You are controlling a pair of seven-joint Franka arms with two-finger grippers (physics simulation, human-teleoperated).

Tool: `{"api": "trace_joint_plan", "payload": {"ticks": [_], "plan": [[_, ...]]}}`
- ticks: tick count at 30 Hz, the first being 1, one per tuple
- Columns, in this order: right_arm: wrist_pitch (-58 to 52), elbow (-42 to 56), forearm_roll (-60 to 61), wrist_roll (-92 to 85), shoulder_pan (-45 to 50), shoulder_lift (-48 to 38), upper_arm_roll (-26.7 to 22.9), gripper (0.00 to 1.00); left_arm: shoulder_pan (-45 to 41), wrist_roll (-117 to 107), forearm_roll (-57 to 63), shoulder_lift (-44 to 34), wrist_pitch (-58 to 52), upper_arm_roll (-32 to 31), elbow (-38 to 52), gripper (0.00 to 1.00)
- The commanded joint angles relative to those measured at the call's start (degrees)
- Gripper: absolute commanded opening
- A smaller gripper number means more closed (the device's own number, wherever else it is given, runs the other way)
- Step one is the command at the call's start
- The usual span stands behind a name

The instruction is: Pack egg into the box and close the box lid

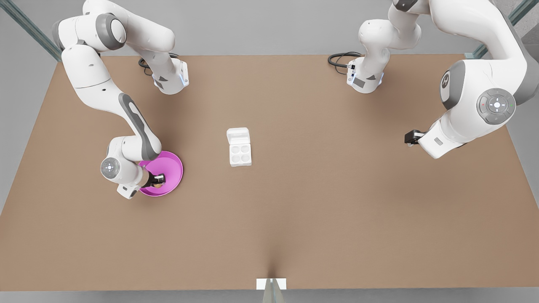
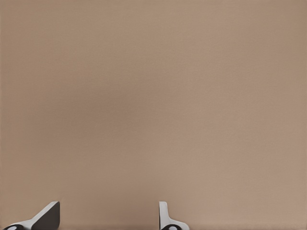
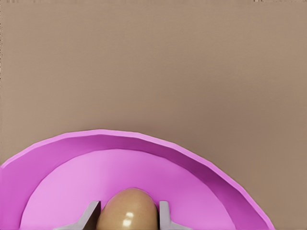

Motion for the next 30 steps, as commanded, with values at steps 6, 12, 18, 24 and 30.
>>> {"api": "trace_joint_plan", "payload": {"ticks": [6,12,18,24,30], "plan": [[-4.87,0.64,-1.08,1.69,-0.24,-0.57,1.4,0.38,-0.08,-0.14,0.12,-0.06,-0.24,0.03,0.03,1.0],[-18.59,8.11,-0.91,10.92,0.9,-4.61,7.56,0.38,-0.08,-0.14,0.12,-0.06,-0.32,0.03,0.03,1.0],[-24.03,19.18,-0.56,40.97,14.6,-2.85,12.48,0.38,-0.08,-0.4,0.12,-0.06,-0.32,0.03,0.03,1.0],[-21.05,21.82,0.24,60.32,23.58,2.24,12.57,0.39,-0.08,-0.4,0.12,0.02,-0.24,0.03,-0.06,1.0],[-17.71,12.94,2.61,64.54,23.14,-0.74,15.2,0.39,0.0,-0.4,0.12,0.38,-0.15,0.03,-0.06,1.0]]}}
